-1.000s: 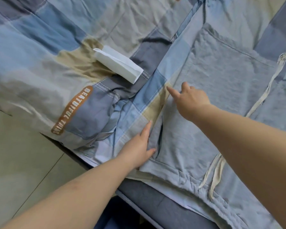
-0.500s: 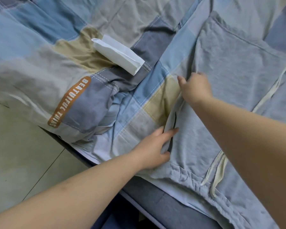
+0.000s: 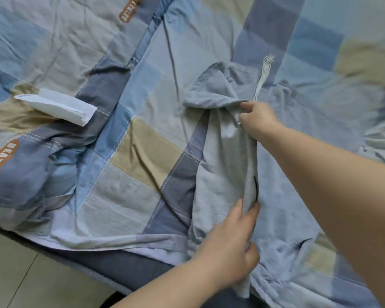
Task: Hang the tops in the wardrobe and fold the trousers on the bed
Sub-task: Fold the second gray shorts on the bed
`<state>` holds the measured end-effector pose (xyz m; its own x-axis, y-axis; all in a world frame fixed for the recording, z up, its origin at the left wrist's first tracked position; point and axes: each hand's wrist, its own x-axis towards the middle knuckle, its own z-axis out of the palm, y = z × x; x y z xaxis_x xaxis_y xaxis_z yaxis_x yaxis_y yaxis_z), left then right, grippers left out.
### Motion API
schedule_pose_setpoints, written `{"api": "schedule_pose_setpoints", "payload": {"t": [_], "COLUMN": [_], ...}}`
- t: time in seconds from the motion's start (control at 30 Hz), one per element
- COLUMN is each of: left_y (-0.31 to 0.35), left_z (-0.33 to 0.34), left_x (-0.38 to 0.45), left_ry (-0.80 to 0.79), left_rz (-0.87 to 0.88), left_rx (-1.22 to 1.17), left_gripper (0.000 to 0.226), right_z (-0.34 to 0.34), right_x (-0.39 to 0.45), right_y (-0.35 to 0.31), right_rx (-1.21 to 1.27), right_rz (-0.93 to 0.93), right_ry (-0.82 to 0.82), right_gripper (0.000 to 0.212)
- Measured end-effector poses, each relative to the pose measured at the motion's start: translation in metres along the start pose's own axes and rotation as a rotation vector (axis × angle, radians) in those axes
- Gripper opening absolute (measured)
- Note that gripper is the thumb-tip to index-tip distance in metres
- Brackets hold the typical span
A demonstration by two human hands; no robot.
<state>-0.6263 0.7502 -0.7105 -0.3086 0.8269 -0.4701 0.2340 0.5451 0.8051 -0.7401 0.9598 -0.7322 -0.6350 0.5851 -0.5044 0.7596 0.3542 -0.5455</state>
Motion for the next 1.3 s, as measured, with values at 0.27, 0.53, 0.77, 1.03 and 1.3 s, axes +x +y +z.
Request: {"api": "schedule_pose_setpoints", "payload": {"t": [0.27,0.53,0.77,1.03,1.3], "left_y": [0.060,0.065,0.036,0.032,0.063], "left_z": [0.089,0.162,0.166,0.123,0.056], "left_x": [0.044,0.060,0.073,0.138,0.258], "left_ry": [-0.079,-0.224,-0.263,0.150,0.276], "left_rz": [-0.007,-0.013,0.028,0.032,-0.253], "left_rx": [0.093,0.368,0.397,0.254,-0.119], "left_gripper": [0.074,0.079,0.081,0.046,0.060], "right_z": [-0.091,-0.122,-0.106,-0.082,-0.072], "right_x": [-0.017,-0.044,-0.061,-0.049,-0.024], "right_y": [0.115,0.222,0.266,0.252,0.251], "right_rx": [-0.202,-0.217,-0.376,-0.778,-0.863], "right_rz": [-0.006,0.114,0.078,-0.328,-0.231], "right_ry": [0.127,0.120,0.098,0.040,0.033], "right_gripper": [0.046,0.056,0.042,0.038,0.046]}}
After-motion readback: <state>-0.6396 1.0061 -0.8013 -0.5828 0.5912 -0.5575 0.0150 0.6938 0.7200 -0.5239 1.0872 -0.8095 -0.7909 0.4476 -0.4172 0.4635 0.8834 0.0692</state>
